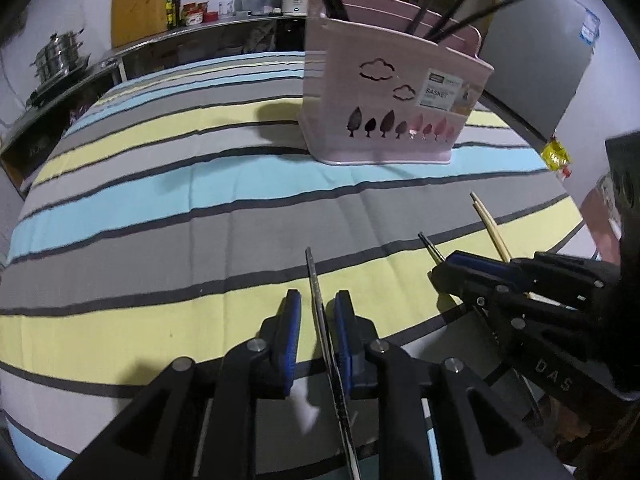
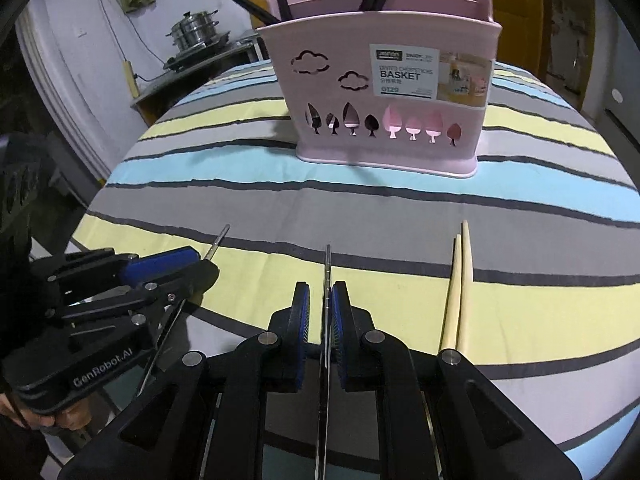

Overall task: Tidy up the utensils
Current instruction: 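Close the right tool on a metal chopstick while the left tool grasps another metal chopstick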

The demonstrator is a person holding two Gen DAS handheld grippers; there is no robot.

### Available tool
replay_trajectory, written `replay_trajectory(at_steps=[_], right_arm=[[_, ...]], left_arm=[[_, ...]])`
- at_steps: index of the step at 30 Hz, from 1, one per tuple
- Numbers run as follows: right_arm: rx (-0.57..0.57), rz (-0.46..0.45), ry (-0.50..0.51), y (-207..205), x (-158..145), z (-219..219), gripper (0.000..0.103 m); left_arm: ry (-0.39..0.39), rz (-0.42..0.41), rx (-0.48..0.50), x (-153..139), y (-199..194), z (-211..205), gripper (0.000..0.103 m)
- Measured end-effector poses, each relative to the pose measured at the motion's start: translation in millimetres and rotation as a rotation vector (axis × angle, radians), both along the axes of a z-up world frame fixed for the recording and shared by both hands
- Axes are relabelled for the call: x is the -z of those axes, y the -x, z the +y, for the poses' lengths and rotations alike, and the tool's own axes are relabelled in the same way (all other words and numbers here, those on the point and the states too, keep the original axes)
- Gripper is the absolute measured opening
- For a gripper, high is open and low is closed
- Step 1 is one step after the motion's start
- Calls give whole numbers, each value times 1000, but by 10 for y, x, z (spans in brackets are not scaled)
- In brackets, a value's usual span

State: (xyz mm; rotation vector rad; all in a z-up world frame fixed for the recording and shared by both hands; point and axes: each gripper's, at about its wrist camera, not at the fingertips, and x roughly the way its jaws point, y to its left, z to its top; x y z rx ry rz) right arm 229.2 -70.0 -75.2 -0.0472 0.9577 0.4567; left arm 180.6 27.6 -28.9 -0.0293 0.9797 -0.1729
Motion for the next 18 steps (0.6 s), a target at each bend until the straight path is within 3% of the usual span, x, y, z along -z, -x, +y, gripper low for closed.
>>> replay_trajectory(at_steps=[3,6,12,18], right_arm=[[1,11,4,-22,2,-7,4],[0,16,-9,-26,-38,-19,4],[-6,-26,-65,34,-268,-80,4],[5,-82,-120,53,-593,-194,4]], left_arm=[[-29,3,14,-6,-13,-36,17],[-15,18,19,-19,-39,-20,7],[36,26,5,-97,-41,56,5],[61,-35,11,-414,-14,92,5]])
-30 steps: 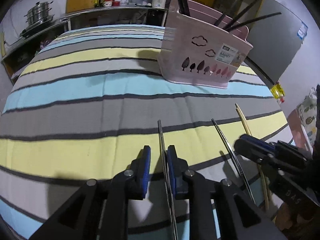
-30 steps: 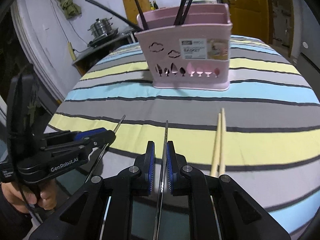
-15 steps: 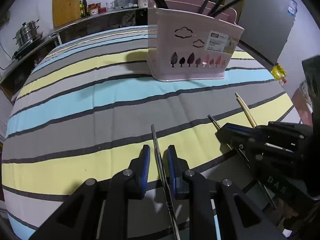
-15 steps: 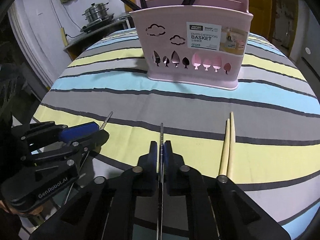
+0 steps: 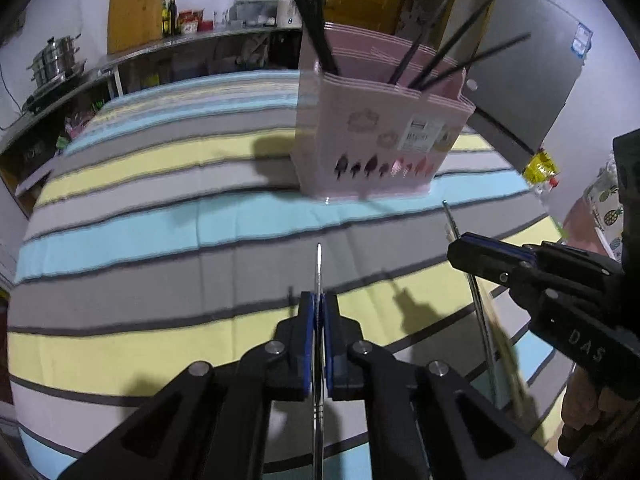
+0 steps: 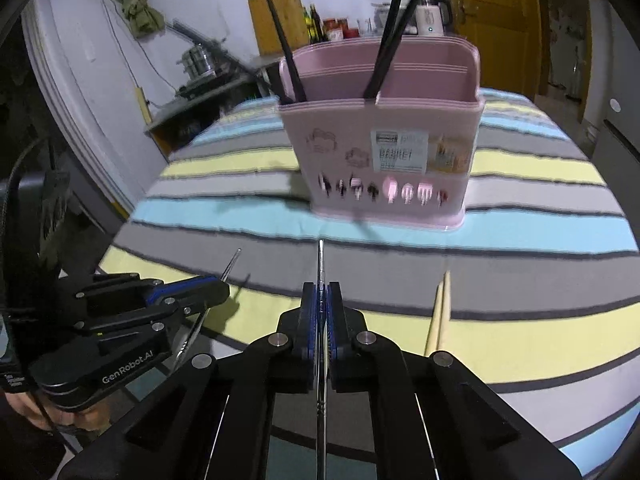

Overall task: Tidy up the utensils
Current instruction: 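Close the right tool on a metal chopstick while the left tool grasps another metal chopstick, then lift the right tool's metal chopstick over the basket while the left tool carries its chopstick there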

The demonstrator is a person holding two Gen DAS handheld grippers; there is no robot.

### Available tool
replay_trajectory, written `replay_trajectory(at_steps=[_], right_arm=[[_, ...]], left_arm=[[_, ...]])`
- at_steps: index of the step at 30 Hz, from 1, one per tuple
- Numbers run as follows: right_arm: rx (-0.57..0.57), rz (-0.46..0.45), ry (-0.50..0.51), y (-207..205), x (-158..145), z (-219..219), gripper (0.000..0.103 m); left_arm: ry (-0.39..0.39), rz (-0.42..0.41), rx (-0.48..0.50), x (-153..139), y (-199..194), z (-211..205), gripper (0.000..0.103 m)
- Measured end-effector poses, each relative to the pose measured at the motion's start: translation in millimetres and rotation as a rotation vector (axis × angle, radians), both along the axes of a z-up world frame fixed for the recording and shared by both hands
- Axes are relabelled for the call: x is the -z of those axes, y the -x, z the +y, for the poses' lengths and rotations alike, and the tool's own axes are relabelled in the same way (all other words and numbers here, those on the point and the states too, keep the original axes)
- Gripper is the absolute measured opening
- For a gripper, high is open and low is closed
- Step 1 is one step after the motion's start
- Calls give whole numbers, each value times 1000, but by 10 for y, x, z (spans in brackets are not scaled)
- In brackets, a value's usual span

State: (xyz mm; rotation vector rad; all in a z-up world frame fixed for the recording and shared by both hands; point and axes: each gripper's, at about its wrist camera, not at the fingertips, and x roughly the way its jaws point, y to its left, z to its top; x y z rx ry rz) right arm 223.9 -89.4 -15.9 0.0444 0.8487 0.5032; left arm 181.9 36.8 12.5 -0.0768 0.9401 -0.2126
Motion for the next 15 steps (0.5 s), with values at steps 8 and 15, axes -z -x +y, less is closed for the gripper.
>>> replay_trajectory(at_steps=[8,15], right_arm=[[19,-94,-34,32,-420,-106,4],[43,-153,-51,79,-644,-184,4]], left_arm=[[31,-93,6,-489,3,42,5],[42,-169,11,-796,9,49,5]])
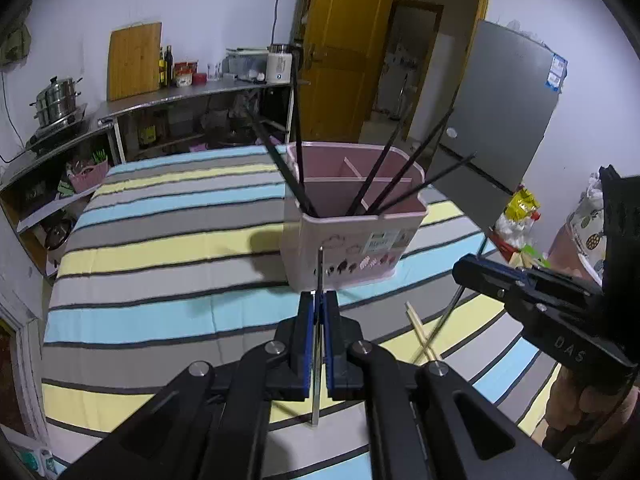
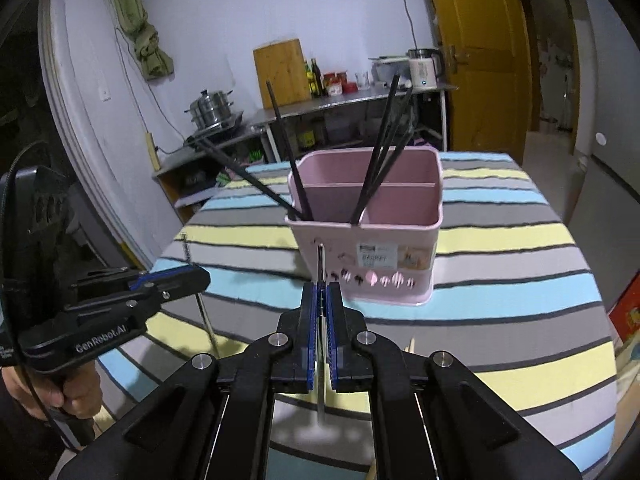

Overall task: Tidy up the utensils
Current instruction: 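Lift the right tool's metal chopstick over the basket while the left tool carries its chopstick there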

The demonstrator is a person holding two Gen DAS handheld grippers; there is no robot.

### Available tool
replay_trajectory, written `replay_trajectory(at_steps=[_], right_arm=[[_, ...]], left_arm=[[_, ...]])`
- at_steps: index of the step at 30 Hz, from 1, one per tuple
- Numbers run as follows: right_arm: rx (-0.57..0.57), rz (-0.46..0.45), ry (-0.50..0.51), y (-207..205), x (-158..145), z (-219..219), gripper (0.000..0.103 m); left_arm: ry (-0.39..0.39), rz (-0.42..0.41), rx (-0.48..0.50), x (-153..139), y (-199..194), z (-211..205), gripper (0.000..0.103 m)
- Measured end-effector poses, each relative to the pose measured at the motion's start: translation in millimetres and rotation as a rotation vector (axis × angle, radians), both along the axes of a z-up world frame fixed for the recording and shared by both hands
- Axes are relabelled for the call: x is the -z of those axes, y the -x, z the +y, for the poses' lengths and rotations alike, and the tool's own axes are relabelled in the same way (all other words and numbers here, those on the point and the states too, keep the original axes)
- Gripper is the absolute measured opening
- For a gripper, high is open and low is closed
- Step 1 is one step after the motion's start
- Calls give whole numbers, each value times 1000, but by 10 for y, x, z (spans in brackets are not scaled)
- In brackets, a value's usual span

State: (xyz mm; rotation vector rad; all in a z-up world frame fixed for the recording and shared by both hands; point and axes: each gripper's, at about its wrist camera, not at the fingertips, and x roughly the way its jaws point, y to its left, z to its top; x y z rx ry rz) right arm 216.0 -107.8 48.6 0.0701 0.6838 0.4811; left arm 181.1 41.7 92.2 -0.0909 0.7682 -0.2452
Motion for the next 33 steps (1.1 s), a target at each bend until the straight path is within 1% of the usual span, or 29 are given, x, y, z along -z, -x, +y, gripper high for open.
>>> replay_trajectory(at_steps=[7,13,17,20,25,33], right_arm=[[9,8,1,75,39,-47,4],[11,17,8,150,48,-96,4],[16,9,1,206,10,-120,4],[15,-10,-5,256,-55,-132,4],[20,-43,-18,283,-166,-180,4],[35,-94,-60,226,-382,-258,4]], left_arm=[[11,-2,-4,11,106,-5,5],[-7,10,3,1,192,-27,5],[-14,26,2,-18,229,-33,5],[3,34,-1,-43,248,-20,5],[23,21,-5,-142,251,-21,5],[56,-22,-11,-419,143,-11,5]])
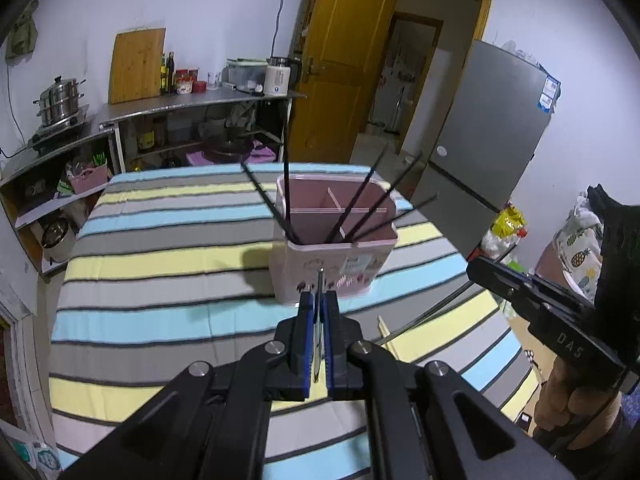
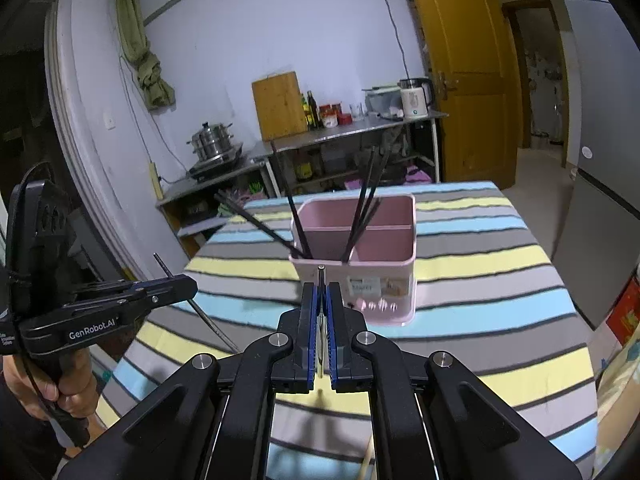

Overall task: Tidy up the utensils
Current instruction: 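Lift the right tool's metal chopstick over the basket while the left tool carries its chopstick there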

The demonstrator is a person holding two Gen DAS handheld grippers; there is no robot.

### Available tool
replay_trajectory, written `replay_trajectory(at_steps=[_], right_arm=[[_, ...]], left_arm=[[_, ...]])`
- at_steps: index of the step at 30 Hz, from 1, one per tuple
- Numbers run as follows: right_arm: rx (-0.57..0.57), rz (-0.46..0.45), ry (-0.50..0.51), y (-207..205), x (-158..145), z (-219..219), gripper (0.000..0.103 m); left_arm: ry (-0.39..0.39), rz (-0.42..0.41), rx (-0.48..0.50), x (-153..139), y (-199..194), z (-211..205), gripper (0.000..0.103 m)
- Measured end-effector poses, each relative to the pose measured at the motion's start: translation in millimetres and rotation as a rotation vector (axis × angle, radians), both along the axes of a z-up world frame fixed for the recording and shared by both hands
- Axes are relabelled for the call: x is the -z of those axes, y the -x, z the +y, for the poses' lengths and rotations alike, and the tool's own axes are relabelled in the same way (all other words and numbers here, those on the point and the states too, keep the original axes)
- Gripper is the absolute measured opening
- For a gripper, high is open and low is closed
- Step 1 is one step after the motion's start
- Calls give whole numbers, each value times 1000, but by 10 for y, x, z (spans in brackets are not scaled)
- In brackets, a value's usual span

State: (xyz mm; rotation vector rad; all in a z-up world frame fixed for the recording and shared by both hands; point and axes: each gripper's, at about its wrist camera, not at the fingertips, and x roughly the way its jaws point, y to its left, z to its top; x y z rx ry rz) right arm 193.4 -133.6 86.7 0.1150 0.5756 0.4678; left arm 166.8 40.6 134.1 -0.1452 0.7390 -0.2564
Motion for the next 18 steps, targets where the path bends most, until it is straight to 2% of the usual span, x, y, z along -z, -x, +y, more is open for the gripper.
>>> replay_trajectory(at_steps=[11,18], right_arm=[[24,-109,-34,-242,-471,18,4],[52,-135,-52,-426,-577,68,4]], left_arm=[[24,-96,1,-472,-292,-70,5],[16,-127,-12,-600,-542,-92,5]])
